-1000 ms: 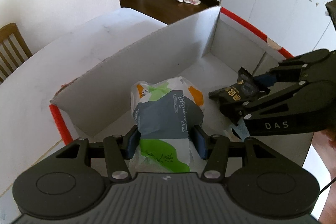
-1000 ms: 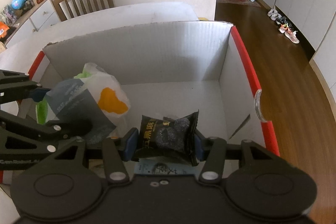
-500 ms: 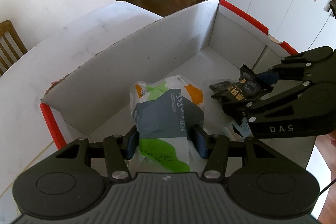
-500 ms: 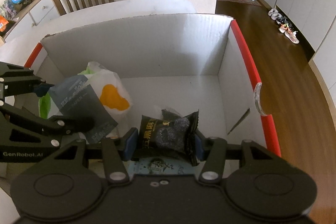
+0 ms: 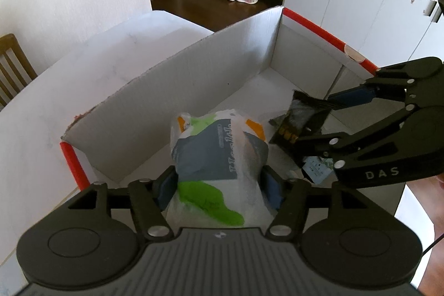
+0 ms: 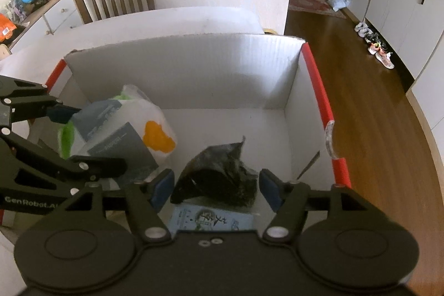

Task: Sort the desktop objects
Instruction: 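Lower both items into the shoebox and open both grippers, then withdraw both tools from the shoebox toward the turntable, then grasp the white cable bundle with the right gripper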

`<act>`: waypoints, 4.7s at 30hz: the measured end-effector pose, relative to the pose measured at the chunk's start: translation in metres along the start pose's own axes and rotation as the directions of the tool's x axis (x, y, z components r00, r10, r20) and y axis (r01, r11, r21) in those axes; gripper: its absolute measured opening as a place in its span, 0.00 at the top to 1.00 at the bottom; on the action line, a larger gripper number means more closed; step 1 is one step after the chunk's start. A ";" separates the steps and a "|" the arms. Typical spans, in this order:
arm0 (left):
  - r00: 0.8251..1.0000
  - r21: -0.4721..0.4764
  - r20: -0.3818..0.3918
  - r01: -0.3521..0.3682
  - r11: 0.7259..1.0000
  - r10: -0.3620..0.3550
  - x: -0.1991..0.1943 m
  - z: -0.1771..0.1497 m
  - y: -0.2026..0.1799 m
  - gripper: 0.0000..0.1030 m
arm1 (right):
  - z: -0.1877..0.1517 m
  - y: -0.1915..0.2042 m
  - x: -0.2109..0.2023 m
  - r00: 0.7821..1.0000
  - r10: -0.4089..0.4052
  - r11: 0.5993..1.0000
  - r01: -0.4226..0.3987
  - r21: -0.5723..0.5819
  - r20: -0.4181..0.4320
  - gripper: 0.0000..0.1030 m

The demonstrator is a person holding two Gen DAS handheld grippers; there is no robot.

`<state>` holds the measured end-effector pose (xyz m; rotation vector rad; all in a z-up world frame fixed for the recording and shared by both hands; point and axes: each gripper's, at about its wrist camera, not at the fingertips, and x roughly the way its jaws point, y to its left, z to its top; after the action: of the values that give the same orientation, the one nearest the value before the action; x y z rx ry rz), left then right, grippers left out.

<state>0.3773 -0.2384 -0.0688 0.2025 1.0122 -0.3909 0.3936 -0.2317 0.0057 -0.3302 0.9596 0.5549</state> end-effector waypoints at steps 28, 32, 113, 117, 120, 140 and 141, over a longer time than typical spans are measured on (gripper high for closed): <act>0.971 0.005 0.230 0.073 0.997 -0.072 -0.090 -0.044 0.007 0.20 | -0.031 0.040 -0.090 0.985 0.031 0.999 -0.029 -0.013 0.167 0.14; 0.962 -0.009 0.259 0.089 0.996 -0.084 -0.103 -0.057 0.016 0.15 | -0.036 0.051 -0.099 0.983 0.032 0.999 -0.033 0.000 0.183 0.10; 0.965 -0.118 0.264 0.032 0.993 0.000 -0.101 -0.306 0.167 0.05 | -0.036 0.350 0.021 0.986 0.142 0.984 -0.132 -0.117 0.084 0.36; 0.964 -0.124 0.266 0.035 0.992 -0.001 -0.099 -0.306 0.170 0.09 | -0.032 0.353 0.032 0.988 0.141 0.984 -0.132 -0.118 0.067 0.49; 0.966 -0.116 0.260 0.020 0.993 0.010 -0.097 -0.304 0.169 0.14 | -0.030 0.354 0.035 0.988 0.144 0.982 -0.135 -0.131 0.061 0.57; 0.962 -0.079 0.268 -0.028 0.996 0.048 -0.097 -0.304 0.163 0.43 | -0.028 0.356 0.033 0.981 0.187 0.974 -0.178 -0.137 0.054 0.91; 0.962 -0.081 0.268 -0.023 0.996 0.044 -0.097 -0.304 0.163 0.43 | -0.028 0.354 0.032 0.982 0.181 0.976 -0.173 -0.132 0.056 0.91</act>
<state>0.1602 0.0358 -0.1457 0.0931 0.7526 -0.3373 0.1829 0.0518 -0.0447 -0.3388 0.8952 0.7878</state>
